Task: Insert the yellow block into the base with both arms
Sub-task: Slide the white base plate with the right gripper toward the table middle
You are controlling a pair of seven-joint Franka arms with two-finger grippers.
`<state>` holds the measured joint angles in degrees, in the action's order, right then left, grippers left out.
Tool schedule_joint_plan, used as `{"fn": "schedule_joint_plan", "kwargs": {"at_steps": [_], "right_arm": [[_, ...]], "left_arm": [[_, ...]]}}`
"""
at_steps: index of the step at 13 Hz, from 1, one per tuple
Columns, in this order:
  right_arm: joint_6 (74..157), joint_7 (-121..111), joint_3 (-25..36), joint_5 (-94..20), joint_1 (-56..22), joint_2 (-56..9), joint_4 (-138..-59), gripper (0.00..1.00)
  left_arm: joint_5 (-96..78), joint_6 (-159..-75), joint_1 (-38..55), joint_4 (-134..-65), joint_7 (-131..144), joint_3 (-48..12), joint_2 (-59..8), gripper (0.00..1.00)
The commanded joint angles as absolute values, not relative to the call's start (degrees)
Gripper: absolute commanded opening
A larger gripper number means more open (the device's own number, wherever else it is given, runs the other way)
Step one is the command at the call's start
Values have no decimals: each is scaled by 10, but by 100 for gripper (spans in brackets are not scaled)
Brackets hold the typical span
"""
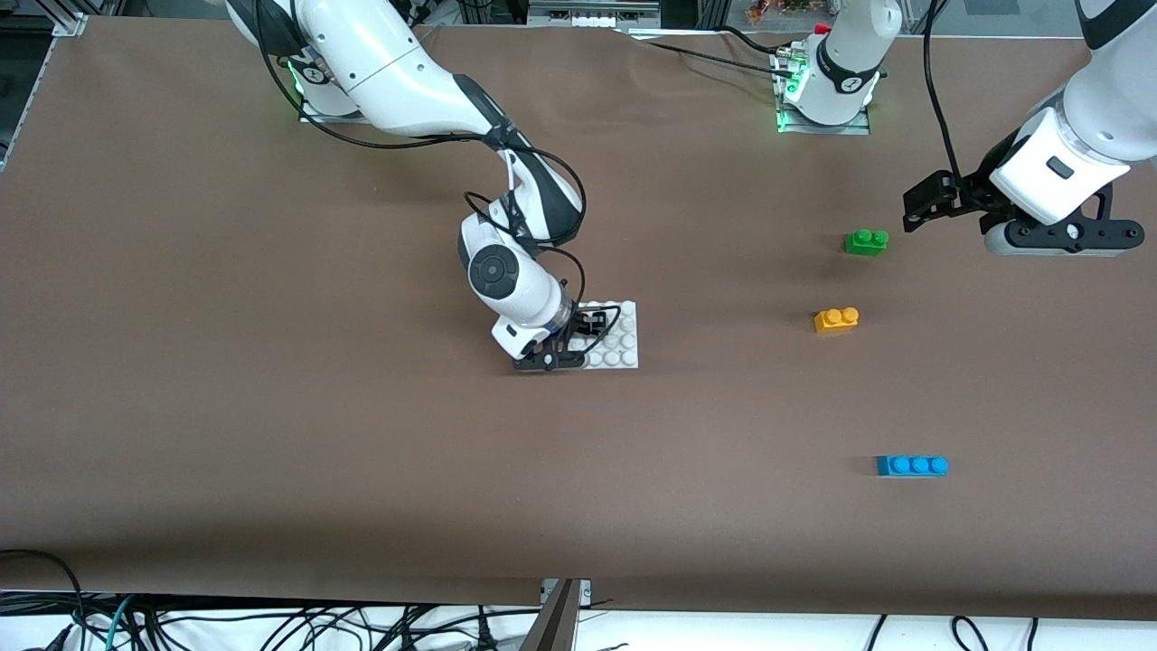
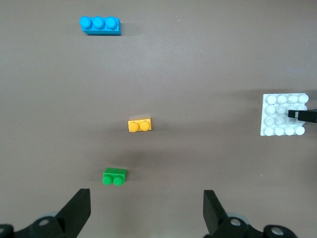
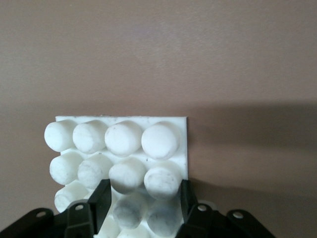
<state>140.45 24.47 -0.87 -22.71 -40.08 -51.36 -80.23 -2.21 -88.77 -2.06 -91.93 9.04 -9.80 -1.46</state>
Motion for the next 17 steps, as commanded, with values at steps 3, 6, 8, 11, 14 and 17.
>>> {"fn": "schedule_joint_plan", "kwargs": {"at_steps": [3, 6, 8, 11, 14, 17], "right_arm": [[1420, 250, -10, -241, -416, -543, -772, 62], [1420, 265, -10, -241, -419, -549, -764, 63], [1421, 272, -10, -240, -421, -552, -763, 63], [1436, 271, -10, -241, -424, -555, -763, 63], [1433, 262, -9, -240, -418, -548, -763, 67], [1431, 257, -4, -233, -417, -541, -762, 99]], "left_arm": [[-17, -886, -24, -912, 97, -104, -17, 100], [-17, -886, -24, -913, 97, -101, -17, 100], [-17, -885, -24, -914, 97, -101, -17, 100], [-17, -885, -24, -913, 97, -101, -17, 100], [-17, -885, -24, -913, 97, -101, -17, 100], [-17, -885, -24, -913, 97, -101, -17, 100]]}}
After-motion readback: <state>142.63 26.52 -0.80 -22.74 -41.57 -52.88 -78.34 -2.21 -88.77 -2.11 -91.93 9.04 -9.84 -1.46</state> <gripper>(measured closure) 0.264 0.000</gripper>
